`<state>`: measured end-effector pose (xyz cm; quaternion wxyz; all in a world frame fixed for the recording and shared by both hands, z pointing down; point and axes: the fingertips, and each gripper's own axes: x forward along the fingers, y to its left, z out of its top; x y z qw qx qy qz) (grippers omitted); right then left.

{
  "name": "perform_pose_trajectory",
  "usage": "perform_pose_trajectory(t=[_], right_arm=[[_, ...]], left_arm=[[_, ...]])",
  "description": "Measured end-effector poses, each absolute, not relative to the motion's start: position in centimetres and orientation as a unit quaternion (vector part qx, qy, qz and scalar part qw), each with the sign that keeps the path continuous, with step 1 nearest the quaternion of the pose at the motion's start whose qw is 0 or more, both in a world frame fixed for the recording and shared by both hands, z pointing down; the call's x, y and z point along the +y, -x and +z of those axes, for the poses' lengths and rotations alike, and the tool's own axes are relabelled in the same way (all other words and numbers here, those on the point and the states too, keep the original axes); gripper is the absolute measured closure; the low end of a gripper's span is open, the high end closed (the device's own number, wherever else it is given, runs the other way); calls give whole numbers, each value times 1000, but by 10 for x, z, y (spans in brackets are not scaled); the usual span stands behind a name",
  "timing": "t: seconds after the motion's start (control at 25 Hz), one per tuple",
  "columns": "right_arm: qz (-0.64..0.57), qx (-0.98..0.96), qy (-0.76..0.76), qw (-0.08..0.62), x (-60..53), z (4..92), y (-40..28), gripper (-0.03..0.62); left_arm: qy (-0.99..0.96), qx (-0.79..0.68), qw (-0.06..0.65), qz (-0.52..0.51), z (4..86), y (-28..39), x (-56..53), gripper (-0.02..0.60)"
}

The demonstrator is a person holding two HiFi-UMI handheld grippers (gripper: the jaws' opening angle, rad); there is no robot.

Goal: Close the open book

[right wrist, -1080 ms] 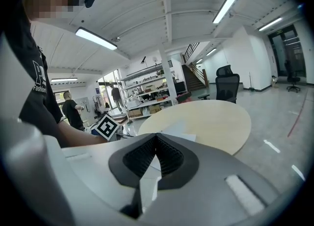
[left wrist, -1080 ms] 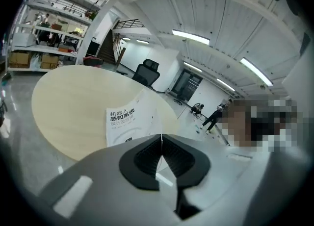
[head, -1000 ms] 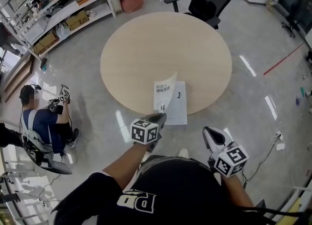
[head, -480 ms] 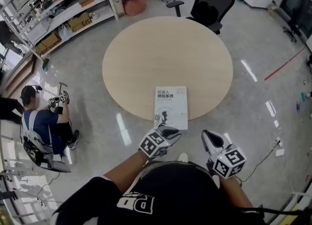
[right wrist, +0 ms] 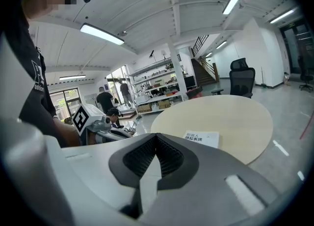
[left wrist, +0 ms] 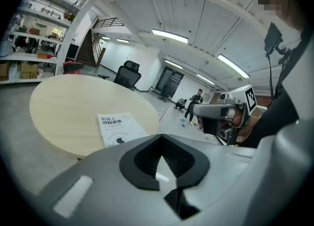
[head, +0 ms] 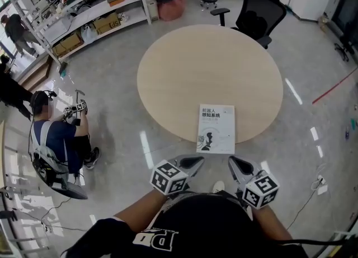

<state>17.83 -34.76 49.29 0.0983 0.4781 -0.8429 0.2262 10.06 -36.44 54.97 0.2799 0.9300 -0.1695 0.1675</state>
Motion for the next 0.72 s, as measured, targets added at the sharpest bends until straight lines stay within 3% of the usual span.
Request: perform_pose_trajectory(t=[0.4, 0.72], right_arm=[[220, -826, -513, 74, -318, 490, -118, 585], [212, -821, -525, 76, -298, 488, -120, 586]], left_arm=[[-941, -140, 265, 156, 532, -47, -354, 574], [-946, -136, 257, 144, 524, -45, -345, 574]])
